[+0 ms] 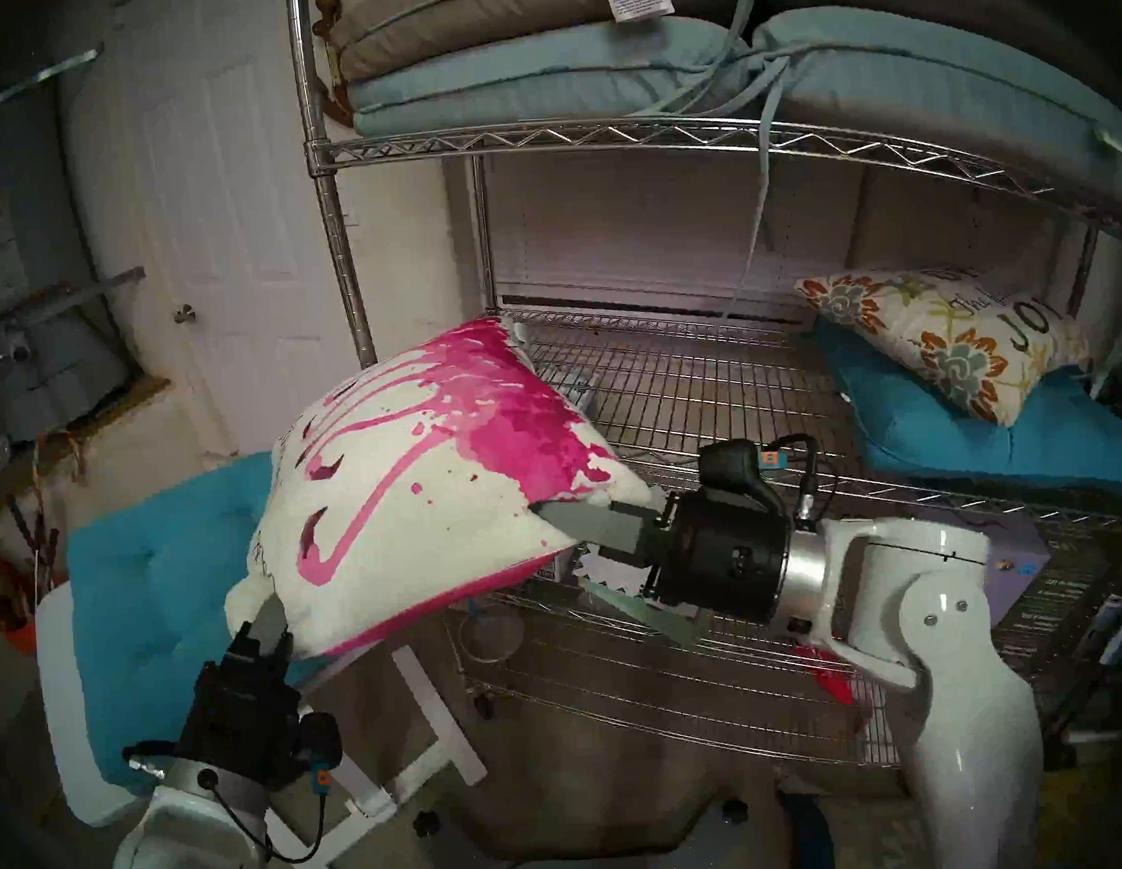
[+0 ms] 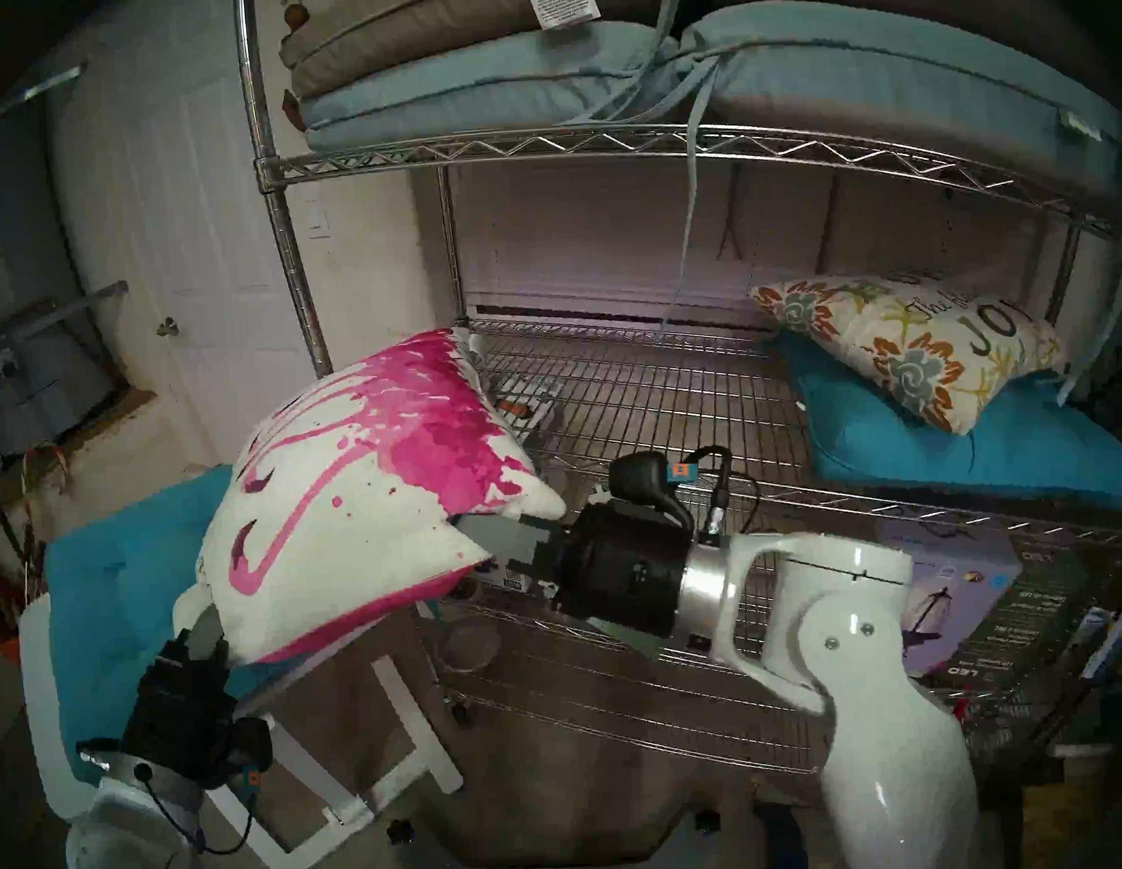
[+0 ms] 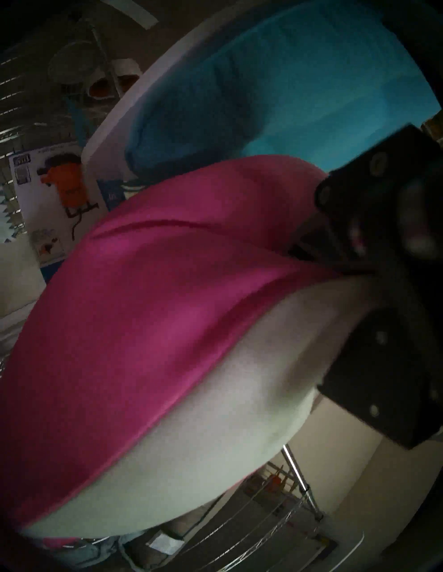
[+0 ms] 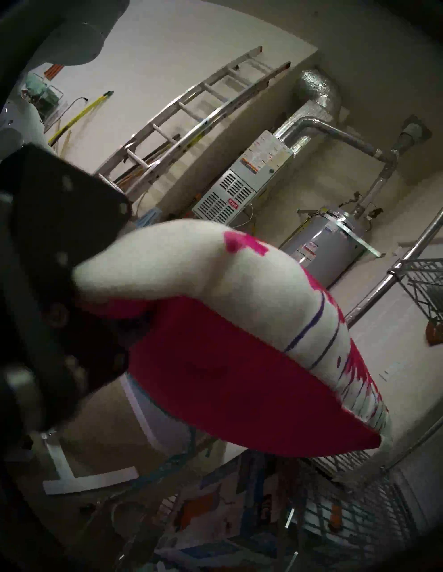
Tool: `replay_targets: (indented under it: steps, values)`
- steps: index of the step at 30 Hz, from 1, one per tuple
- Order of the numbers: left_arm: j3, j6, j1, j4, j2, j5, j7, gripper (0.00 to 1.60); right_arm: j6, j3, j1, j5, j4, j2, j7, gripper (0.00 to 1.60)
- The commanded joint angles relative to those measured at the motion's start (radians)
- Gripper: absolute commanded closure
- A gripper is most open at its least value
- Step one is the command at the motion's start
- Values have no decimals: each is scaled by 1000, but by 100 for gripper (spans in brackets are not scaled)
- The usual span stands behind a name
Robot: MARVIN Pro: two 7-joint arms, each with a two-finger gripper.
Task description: Put cushion on the shelf
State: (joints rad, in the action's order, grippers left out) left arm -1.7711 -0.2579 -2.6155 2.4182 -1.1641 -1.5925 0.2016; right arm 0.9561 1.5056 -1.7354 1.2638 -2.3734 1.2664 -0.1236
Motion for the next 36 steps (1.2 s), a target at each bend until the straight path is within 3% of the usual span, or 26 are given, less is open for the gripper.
replay_targets:
  steps: [1, 9, 17, 20, 21, 22, 25, 31, 36]
  values:
    - [8, 27, 138, 25, 53, -3, 77, 160, -20, 104, 15, 13, -37, 2, 2, 160]
    - [62, 71, 212, 25, 85, -3, 114, 160, -19, 196, 23, 12, -18, -1, 6, 160]
    - [162, 121, 348, 25, 103, -3, 128, 160, -15, 310, 28, 19, -3, -5, 5, 160]
    - [178, 129, 336, 25, 103, -2, 133, 160, -13, 334, 28, 22, 1, -6, 4, 160]
    - [198, 139, 399, 25, 104, -3, 127, 160, -12, 350, 29, 25, 4, -6, 4, 160]
    - [203, 141, 375, 25, 103, -2, 131, 160, -10, 361, 29, 27, 6, -6, 3, 160]
    - [232, 154, 413, 25, 101, -2, 127, 160, -6, 389, 32, 35, 14, -7, 1, 160]
    - [260, 169, 490, 25, 89, 0, 99, 160, -2, 406, 49, 53, 55, -5, -4, 160]
    - [244, 172, 534, 25, 79, -3, 48, 160, -6, 363, 87, 68, 115, 1, -7, 160]
